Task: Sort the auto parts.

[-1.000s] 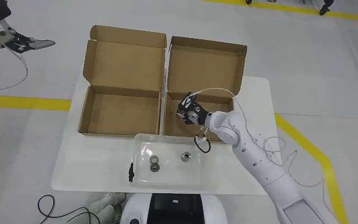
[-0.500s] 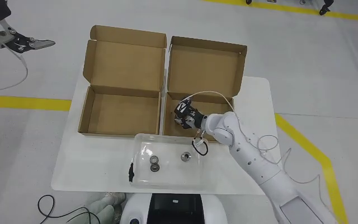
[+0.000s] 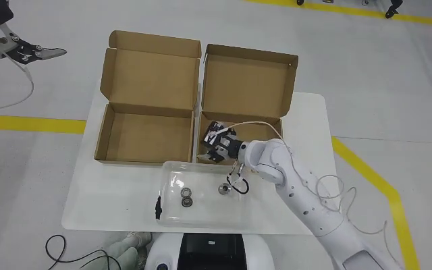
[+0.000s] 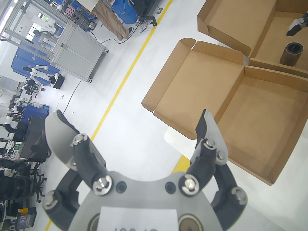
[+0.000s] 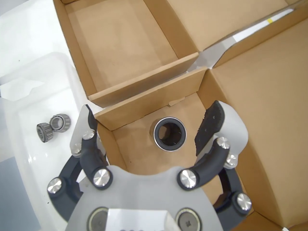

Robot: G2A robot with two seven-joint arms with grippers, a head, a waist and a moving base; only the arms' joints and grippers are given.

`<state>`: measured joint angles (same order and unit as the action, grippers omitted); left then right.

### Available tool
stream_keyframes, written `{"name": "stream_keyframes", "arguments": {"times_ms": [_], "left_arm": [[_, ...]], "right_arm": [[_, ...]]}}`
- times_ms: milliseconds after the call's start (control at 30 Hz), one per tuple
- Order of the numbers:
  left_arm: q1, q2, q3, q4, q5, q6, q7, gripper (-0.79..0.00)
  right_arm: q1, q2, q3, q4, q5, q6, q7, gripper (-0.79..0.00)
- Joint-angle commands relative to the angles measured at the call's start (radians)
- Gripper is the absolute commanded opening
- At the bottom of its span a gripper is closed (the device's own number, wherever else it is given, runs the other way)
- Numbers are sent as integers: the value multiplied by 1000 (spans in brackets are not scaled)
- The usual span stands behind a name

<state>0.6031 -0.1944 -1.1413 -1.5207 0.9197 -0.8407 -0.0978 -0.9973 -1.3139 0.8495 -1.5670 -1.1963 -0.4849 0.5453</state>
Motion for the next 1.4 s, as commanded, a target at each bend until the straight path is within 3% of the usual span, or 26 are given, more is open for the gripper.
{"name": "stream_keyframes", "arguments": {"times_ms": [0, 300, 533, 867, 1367], "left_arm": [[0, 0, 0, 0, 0, 0, 0, 0], [0, 0, 0, 0, 0, 0, 0, 0], [0, 0, 0, 0, 0, 0, 0, 0], [0, 0, 0, 0, 0, 0, 0, 0], [0, 0, 0, 0, 0, 0, 0, 0]], "right_arm": [[-23, 5, 7, -45, -9, -5, 15, 0], [-196, 40, 44, -249, -26, -61, 48, 0], [-333, 67, 55, -369, -122, -69, 61, 0], [-481, 93, 80, -375, -241, -9, -43, 0], [-529, 97, 99, -346, -210, 124, 36, 0]]}}
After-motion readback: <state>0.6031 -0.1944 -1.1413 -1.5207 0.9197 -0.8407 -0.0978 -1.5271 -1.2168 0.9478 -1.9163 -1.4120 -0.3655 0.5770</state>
